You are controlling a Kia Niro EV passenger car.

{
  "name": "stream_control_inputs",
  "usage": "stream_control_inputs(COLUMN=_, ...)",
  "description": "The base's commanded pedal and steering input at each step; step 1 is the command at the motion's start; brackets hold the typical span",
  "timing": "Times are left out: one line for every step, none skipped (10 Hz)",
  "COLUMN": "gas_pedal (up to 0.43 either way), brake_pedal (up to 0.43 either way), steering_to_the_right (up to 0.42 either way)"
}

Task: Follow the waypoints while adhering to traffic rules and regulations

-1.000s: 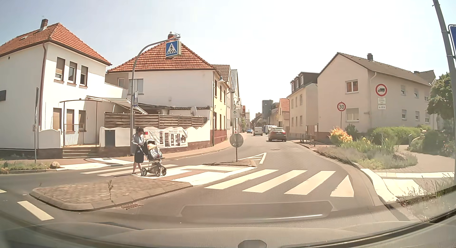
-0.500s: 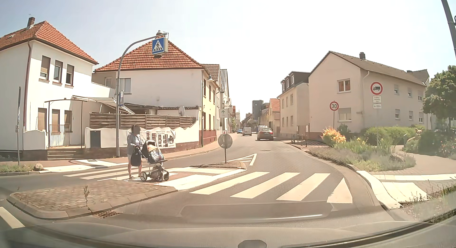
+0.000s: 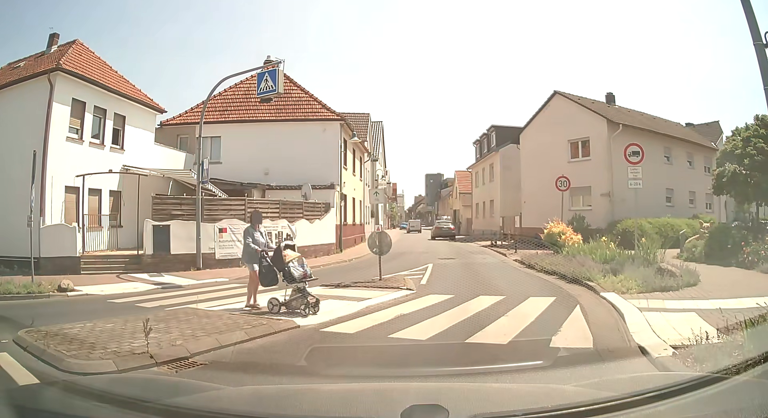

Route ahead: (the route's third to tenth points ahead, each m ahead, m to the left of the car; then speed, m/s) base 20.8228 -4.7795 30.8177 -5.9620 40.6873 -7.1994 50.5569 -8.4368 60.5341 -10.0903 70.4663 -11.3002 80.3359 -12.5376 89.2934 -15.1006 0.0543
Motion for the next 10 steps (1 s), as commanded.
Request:
stream_control_inputs(gas_pedal=0.0, brake_pedal=0.415, steering_to_the_right=0.234)
stream_control_inputs(gas_pedal=0.0, brake_pedal=0.415, steering_to_the_right=0.223)
stream_control_inputs(gas_pedal=0.0, brake_pedal=0.415, steering_to_the_right=0.212)
stream_control_inputs(gas_pedal=0.0, brake_pedal=0.415, steering_to_the_right=0.204)
stream_control_inputs(gas_pedal=0.0, brake_pedal=0.415, steering_to_the_right=0.19)
stream_control_inputs(gas_pedal=0.0, brake_pedal=0.415, steering_to_the_right=0.172)
stream_control_inputs(gas_pedal=0.0, brake_pedal=0.415, steering_to_the_right=0.145)
stream_control_inputs(gas_pedal=0.0, brake_pedal=0.415, steering_to_the_right=0.111)
stream_control_inputs(gas_pedal=0.0, brake_pedal=0.415, steering_to_the_right=0.09)
stream_control_inputs(gas_pedal=0.0, brake_pedal=0.415, steering_to_the_right=0.082)
